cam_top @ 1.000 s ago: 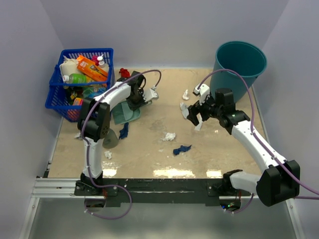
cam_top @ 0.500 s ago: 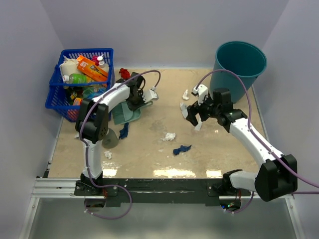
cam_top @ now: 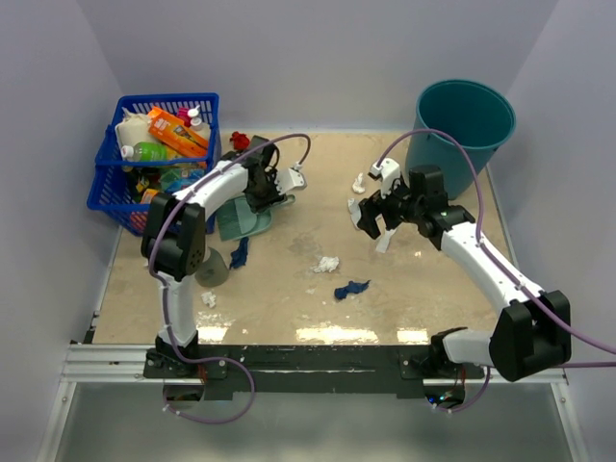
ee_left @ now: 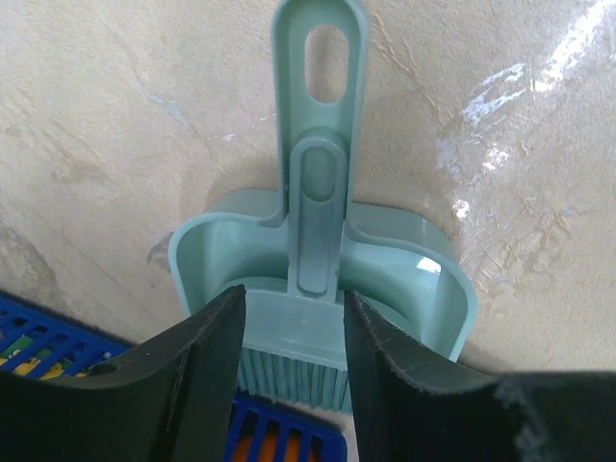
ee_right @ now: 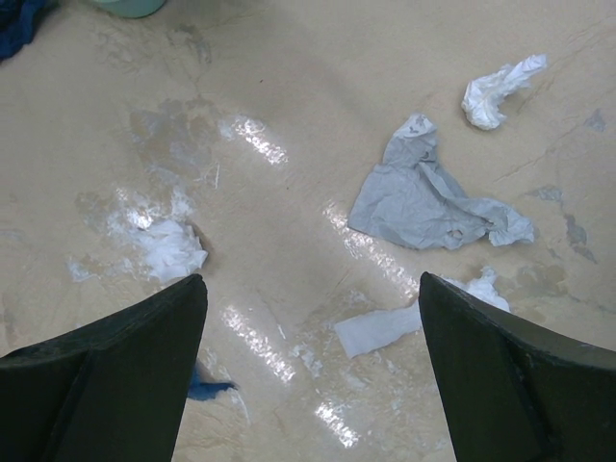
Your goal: Sweep away the paper scraps from the table
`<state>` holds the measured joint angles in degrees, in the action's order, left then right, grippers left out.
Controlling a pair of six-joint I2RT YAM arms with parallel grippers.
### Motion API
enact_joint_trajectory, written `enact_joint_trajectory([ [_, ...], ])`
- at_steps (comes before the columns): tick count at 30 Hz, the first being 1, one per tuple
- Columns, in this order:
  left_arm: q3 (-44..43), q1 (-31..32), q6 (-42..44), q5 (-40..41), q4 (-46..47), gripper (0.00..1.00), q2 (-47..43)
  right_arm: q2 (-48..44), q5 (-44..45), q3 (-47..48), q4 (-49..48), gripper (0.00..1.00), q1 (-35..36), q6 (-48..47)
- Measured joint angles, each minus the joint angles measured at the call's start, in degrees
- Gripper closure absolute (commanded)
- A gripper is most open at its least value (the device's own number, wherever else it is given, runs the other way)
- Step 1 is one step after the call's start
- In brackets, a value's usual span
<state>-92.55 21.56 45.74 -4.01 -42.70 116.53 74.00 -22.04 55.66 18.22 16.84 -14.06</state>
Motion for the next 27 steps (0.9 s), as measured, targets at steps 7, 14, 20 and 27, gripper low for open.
enact_joint_trajectory([
  [7, -1.55, 0.00, 1.95, 0.00, -2.08, 0.51, 3.48, 0.74, 0.02, 0.48, -0.11, 0.07, 0.00, 0.02],
  [14, -1.55, 0.00, 2.05, -0.02, -1.70, 0.53, 3.91, 1.79, 0.02, 0.96, 0.04, 0.07, -0.02, 0.11],
  [20, -0.70, 0.00, 1.88, -0.07, -0.37, 0.60, 3.91, 3.17, 0.02, 1.70, 0.04, 0.07, -0.02, 0.26],
  [27, 1.46, 0.00, 1.86, -0.24, 1.40, 0.75, 3.91, 3.43, 0.00, 1.70, -0.35, 0.07, 0.00, 1.46],
])
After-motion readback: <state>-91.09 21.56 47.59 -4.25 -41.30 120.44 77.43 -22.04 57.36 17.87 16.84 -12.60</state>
